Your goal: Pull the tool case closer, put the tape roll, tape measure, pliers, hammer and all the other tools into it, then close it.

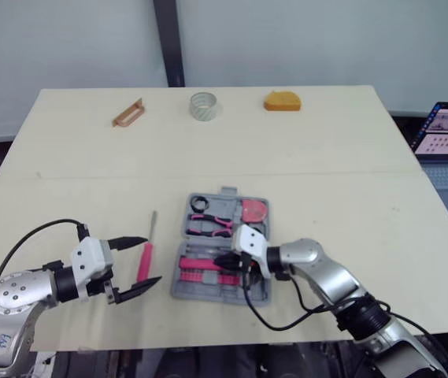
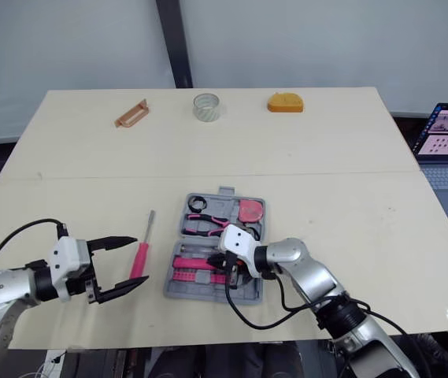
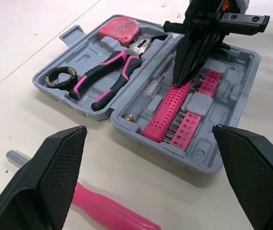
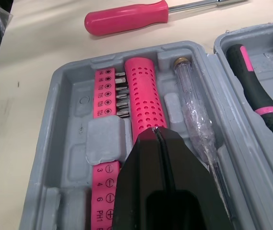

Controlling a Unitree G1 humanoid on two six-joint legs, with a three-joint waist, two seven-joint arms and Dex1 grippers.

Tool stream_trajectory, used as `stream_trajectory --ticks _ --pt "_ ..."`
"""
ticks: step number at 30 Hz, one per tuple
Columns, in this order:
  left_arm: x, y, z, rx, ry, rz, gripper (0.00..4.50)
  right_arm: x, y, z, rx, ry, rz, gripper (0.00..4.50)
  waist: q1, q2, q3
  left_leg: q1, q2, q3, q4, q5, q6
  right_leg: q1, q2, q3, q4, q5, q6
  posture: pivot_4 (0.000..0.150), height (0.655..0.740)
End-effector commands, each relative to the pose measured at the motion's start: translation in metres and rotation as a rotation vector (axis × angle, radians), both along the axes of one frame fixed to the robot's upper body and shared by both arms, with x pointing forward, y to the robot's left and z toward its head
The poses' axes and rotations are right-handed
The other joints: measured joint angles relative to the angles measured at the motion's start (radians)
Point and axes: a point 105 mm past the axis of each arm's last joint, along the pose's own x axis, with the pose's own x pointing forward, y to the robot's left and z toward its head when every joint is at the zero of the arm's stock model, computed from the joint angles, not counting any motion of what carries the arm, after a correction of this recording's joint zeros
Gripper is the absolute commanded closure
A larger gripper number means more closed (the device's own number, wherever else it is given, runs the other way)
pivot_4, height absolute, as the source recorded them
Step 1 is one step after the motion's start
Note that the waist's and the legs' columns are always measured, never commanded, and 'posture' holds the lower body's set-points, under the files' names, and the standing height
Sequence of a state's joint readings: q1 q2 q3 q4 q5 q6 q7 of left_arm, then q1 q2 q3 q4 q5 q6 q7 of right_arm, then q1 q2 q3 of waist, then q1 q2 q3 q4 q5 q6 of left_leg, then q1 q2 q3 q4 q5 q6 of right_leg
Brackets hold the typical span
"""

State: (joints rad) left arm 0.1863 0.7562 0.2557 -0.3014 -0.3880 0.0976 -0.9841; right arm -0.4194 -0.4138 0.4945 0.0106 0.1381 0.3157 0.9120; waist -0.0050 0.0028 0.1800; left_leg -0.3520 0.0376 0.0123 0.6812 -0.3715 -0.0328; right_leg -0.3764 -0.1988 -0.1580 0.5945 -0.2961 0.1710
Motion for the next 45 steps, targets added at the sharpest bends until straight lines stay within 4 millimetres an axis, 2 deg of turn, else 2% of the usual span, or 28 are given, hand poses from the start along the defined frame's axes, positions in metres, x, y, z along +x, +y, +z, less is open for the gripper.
stream_trajectory --ticks 1,11,24,27,30,40,45 --pt "0.0 -0.002 0.003 -0.001 -0.014 -0.007 0.0 -0.006 -0.013 -0.032 -0.115 0.057 -0.015 4.46 0.0 0.0 0.0 0.0 0.0 0.0 0.0 0.0 0.0 0.0 0.0 0.0 0.0 0.0 0.0 0.15 0.74" --pt "-0.003 -0.002 0.002 -0.006 -0.003 -0.004 0.0 -0.012 -0.025 -0.059 -0.214 0.063 -0.02 4.46 0.0 -0.001 -0.006 0.002 0.0 0.0 0.0 0.0 0.0 0.002 0.0 0.0 0.0 0.0 0.0 0.15 0.74" --pt "-0.006 -0.003 0.002 -0.003 0.011 0.002 0.0 -0.02 -0.035 -0.08 -0.296 0.102 -0.019 4.46 0.003 0.004 -0.024 0.003 0.0 0.0 -0.001 0.0 0.0 0.003 0.0 0.0 -0.001 0.0 0.0 0.15 0.74" --pt "-0.006 -0.004 0.002 -0.003 0.011 0.002 0.0 -0.021 -0.037 -0.085 -0.318 0.109 -0.023 4.46 0.003 0.005 -0.025 0.006 0.0 0.0 -0.002 0.0 0.0 0.006 0.0 0.0 -0.001 0.0 0.0 0.15 0.74" --pt "-0.005 -0.004 0.003 -0.003 0.009 0.001 0.0 -0.021 -0.041 -0.089 -0.343 0.112 -0.027 4.46 0.003 0.006 -0.028 0.018 0.0 0.001 -0.009 -0.001 0.0 0.017 0.0 0.0 -0.005 0.0 0.0 0.15 0.74" --pt "-0.003 -0.005 0.003 -0.005 0.01 0.001 0.0 -0.02 -0.053 -0.102 -0.435 0.147 -0.056 4.46 0.003 0.006 -0.036 0.02 0.0 0.001 -0.01 -0.001 0.0 0.017 0.0 0.0 -0.006 0.0 0.0 0.15 0.74" --pt "-0.003 -0.006 0.002 -0.006 0.01 0.003 0.0 -0.021 -0.057 -0.108 -0.466 0.165 -0.061 4.46 0.003 0.011 -0.045 0.022 0.0 0.001 -0.013 -0.001 0.0 0.019 0.0 0.0 -0.007 0.0 0.0 0.15 0.74"
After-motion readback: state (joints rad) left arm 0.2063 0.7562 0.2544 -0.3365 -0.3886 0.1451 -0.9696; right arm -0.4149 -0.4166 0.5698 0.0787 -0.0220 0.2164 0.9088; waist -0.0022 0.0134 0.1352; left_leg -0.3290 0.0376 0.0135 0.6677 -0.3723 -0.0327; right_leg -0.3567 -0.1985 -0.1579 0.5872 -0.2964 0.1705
